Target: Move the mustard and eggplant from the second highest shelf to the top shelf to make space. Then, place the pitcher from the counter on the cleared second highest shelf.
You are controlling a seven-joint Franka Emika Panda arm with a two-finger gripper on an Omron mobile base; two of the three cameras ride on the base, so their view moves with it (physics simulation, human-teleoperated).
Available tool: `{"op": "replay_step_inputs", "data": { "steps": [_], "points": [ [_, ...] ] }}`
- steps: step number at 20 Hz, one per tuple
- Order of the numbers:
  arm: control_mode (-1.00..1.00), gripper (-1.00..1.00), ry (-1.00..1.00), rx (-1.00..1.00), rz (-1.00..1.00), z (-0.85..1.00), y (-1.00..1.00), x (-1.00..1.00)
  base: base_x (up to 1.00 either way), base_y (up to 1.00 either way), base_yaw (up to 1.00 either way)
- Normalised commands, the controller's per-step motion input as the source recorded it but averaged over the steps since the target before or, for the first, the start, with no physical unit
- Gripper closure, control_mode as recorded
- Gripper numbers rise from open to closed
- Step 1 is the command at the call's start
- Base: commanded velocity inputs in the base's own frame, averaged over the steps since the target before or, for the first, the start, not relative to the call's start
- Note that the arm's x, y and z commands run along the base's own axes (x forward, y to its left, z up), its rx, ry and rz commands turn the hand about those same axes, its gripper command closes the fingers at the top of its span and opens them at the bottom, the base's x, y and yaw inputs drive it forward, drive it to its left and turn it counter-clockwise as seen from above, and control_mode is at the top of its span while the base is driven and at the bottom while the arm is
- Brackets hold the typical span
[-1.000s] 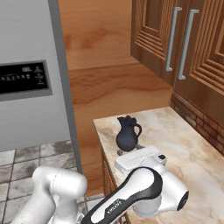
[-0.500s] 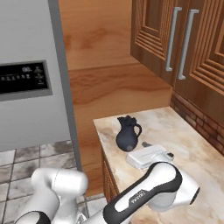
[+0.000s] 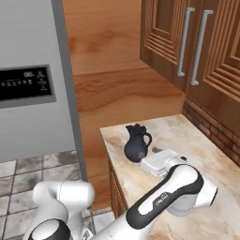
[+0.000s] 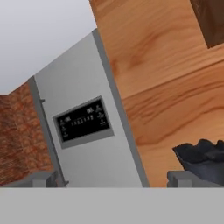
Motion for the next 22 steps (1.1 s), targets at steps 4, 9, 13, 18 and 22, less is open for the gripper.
{"op": "replay_step_inputs", "data": {
  "steps": [4, 9, 13, 18, 22],
  "points": [
    [-1.00, -1.00, 0.00, 0.00, 0.04, 0.00, 0.01, 0.29, 0.00, 0.00, 0.00],
    [-1.00, -1.00, 0.00, 0.00, 0.00, 0.00, 0.13, 0.37, 0.00, 0.00, 0.00],
    [-1.00, -1.00, 0.00, -0.02, 0.00, 0.00, 0.21, 0.35, 0.00, 0.00, 0.00],
    [-1.00, -1.00, 0.00, -0.01, 0.00, 0.00, 0.10, 0.23, 0.00, 0.00, 0.00],
    [-1.00, -1.00, 0.00, 0.00, 0.00, 0.00, 0.00, 0.23, 0.00, 0.00, 0.00]
  ]
}}
